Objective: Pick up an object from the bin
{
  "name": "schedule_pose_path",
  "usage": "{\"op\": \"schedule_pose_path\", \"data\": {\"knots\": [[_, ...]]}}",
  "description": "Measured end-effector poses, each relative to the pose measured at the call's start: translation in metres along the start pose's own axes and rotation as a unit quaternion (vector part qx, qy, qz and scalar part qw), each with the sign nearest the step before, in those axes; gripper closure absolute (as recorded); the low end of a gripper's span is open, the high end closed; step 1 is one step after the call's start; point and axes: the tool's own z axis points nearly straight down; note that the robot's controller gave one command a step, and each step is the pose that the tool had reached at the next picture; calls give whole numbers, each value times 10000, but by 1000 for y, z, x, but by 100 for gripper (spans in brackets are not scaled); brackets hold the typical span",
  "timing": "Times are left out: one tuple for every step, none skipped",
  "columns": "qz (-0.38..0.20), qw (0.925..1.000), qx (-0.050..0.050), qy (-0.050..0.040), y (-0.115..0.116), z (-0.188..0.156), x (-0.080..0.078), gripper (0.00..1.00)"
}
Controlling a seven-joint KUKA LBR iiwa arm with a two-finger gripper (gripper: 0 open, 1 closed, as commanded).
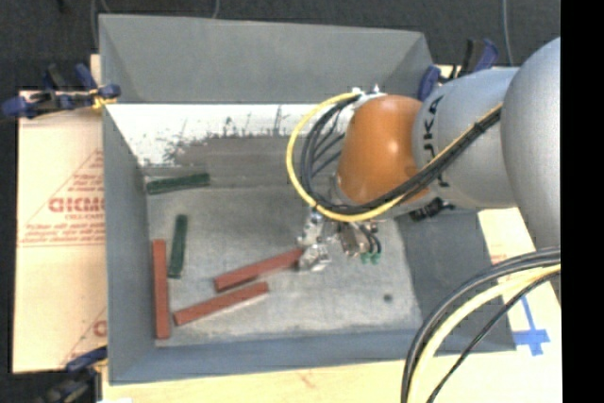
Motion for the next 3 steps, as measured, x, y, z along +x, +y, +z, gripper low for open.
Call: {"op": "schedule_pose_path", "data": {"knots": [[368,9993,8,-7,7,-106,-20,100],[366,9993,9,-7,7,-106,-20,0],[365,9993,10,-7,7,-106,-20,0]]}}
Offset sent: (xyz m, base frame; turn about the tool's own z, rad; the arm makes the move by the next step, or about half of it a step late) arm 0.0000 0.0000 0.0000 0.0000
